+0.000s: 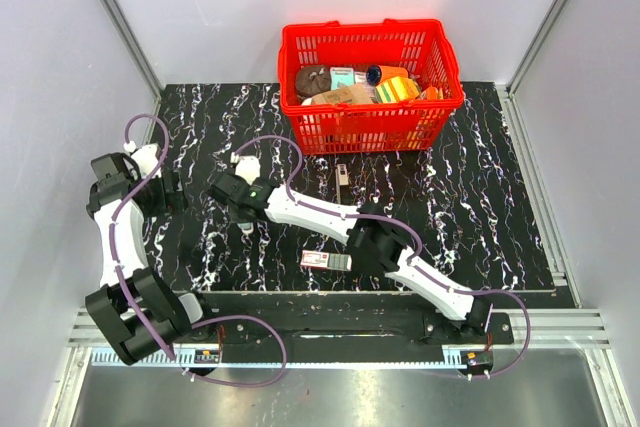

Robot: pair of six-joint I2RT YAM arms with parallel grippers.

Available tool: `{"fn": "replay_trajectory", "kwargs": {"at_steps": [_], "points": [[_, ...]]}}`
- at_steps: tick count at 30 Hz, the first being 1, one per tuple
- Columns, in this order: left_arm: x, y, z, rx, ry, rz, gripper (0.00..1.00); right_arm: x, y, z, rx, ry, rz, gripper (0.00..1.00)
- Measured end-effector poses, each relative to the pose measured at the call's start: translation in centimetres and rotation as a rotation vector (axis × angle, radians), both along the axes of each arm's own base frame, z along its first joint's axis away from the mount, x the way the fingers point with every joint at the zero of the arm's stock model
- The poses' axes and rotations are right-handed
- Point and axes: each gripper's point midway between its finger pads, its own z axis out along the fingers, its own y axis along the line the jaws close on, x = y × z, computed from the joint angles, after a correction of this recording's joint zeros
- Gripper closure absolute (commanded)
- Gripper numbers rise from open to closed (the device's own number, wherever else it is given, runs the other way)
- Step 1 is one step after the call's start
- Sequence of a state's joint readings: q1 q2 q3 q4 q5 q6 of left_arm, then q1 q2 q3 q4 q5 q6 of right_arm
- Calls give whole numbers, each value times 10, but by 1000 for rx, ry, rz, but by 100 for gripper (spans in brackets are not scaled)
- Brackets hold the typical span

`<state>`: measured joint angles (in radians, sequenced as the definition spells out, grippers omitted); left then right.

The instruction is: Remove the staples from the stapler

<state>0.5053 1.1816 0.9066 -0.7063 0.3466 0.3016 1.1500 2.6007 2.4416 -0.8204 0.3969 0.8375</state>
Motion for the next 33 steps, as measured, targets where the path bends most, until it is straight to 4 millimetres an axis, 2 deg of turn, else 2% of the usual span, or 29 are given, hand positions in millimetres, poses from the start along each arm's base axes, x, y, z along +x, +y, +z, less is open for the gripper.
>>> {"fn": "replay_trajectory", "kwargs": {"at_steps": [3,6,11,14,17,21,24,27,33], "points": [[0,1,0,16,-3,-22,11,0,0,0,2,4,0,91],[0,-5,0,4,-11,-73,8,1,0,1,18,12,-1,94],[-6,-39,5,-113,-42,-241,4,-7,-14,8,98,65,-6,98],[-10,-61,13,-191,-75,-357,7,-11,-31,26,207,96,-32,100],[-16,-79,18,-267,-89,-475,11,-4,-40,55,323,87,-62,100],[-27,-99,21,-381,-80,-616,14,5,-36,89,456,48,-79,100],[-32,-109,23,-438,-74,-684,14,5,-31,101,525,36,-79,100],[-35,-116,25,-459,-83,-740,10,5,-27,103,563,39,-87,100],[-39,-140,30,-471,-79,-836,9,5,-22,103,615,52,-100,100]]}}
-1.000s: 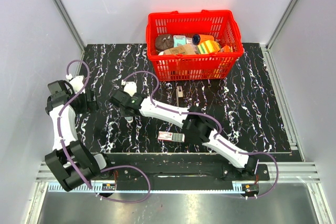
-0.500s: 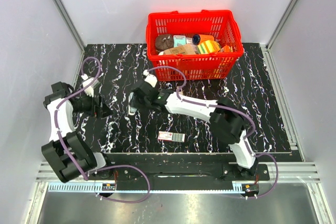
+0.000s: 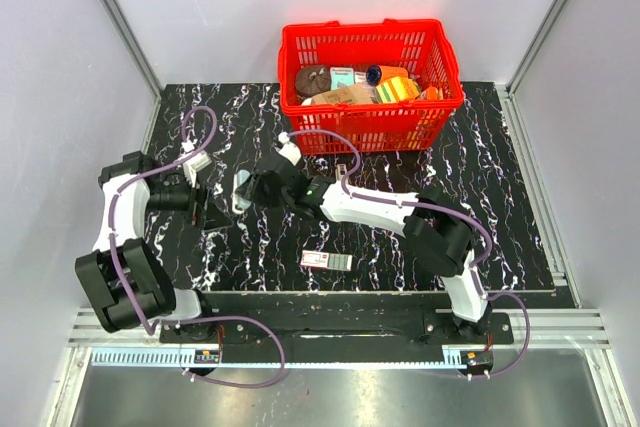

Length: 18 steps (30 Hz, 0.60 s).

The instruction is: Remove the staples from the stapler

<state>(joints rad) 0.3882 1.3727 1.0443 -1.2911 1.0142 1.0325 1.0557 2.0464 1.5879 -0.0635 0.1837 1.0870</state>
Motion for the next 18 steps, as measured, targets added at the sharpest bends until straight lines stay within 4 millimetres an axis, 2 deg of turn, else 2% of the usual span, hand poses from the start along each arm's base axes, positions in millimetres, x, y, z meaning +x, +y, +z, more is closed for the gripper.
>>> {"fn": "replay_trajectory", "kwargs": {"at_steps": [5,9,16,18], "points": [[4,-10,2,23,-47,-13,14,-1,5,11,59,1,5,100],[12,-7,2,32,-69,2,22,-4,6,22,95,6,6,100],[18,-5,-3,29,-61,11,26,-9,12,40,176,19,26,100],[20,-5,-7,23,-44,11,33,-11,12,40,183,27,30,100]]}}
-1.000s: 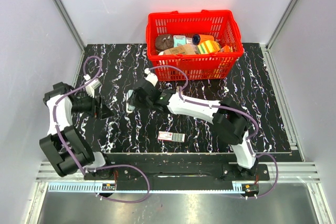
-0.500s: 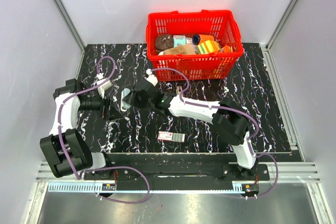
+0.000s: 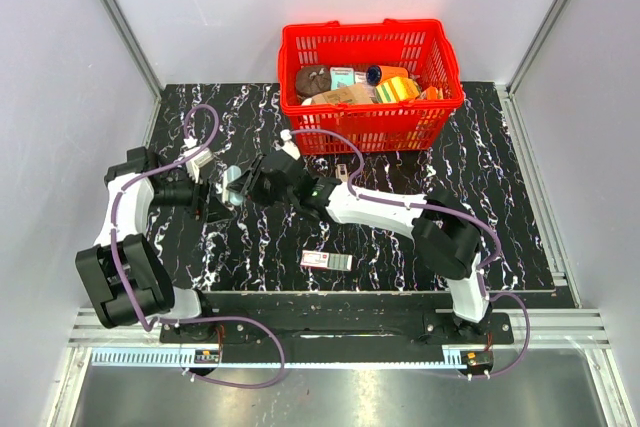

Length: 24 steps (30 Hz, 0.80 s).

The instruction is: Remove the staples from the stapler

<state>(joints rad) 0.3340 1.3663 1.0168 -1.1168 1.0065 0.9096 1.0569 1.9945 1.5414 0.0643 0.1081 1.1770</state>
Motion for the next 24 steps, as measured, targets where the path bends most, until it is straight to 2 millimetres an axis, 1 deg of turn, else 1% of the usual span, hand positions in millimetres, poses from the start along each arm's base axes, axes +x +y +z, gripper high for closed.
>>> {"fn": "replay_trajectory", "kwargs": {"at_steps": [2,4,6,10,14,17,20,22,24], "points": [[2,1,-2,-3,7,1,43,-2,1,-1,5,7,6,100],[3,1,-3,-2,4,4,50,-4,1,-1,9,13,13,100],[3,1,-3,-3,7,6,53,-4,2,-2,14,13,16,100],[3,0,-2,-6,14,9,57,-5,2,-3,18,21,12,100],[2,0,-5,-5,19,14,70,-5,1,-6,21,32,8,100],[1,2,-10,14,14,22,76,-7,0,-13,22,41,10,100],[2,7,-16,52,2,34,86,-12,-1,-21,30,61,25,100],[6,11,-20,83,-17,43,90,-16,-1,-25,36,71,36,100],[9,15,-22,112,-35,55,97,-21,0,-28,45,81,49,100]]}}
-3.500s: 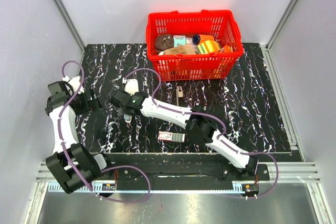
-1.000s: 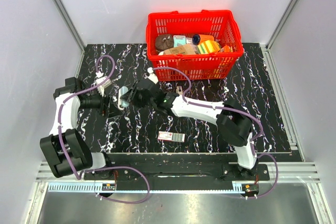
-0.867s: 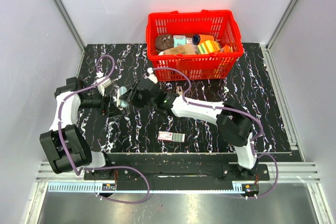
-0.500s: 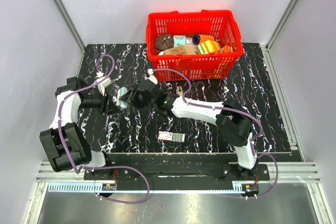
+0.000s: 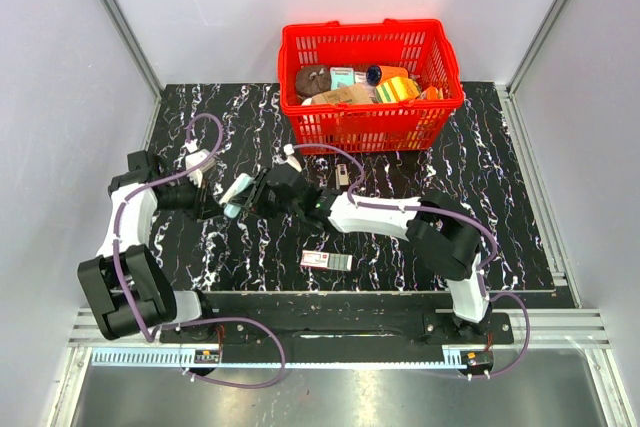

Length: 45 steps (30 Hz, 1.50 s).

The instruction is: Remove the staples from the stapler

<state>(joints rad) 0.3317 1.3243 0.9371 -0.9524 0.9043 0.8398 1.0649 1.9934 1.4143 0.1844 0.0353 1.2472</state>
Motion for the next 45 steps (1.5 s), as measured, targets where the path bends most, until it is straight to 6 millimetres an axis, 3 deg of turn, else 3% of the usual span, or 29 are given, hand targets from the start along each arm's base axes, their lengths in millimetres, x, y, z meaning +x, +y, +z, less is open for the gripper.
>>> {"fn": "replay_trajectory", "kwargs": {"at_steps": [13,25,30,36,45], "points": [[-6,2,-6,73,-55,2,100,-18,-7,-8,29,16,55,100],[7,24,-15,211,-131,1,100,-35,-19,-9,6,-4,182,100],[8,28,-19,263,-198,-31,100,-37,-24,-11,-66,-74,291,100],[24,35,-15,344,-302,-69,100,-36,-31,-10,-188,-198,378,100],[35,31,-23,407,-382,-114,100,-38,-46,-15,-290,-304,449,100]]}}
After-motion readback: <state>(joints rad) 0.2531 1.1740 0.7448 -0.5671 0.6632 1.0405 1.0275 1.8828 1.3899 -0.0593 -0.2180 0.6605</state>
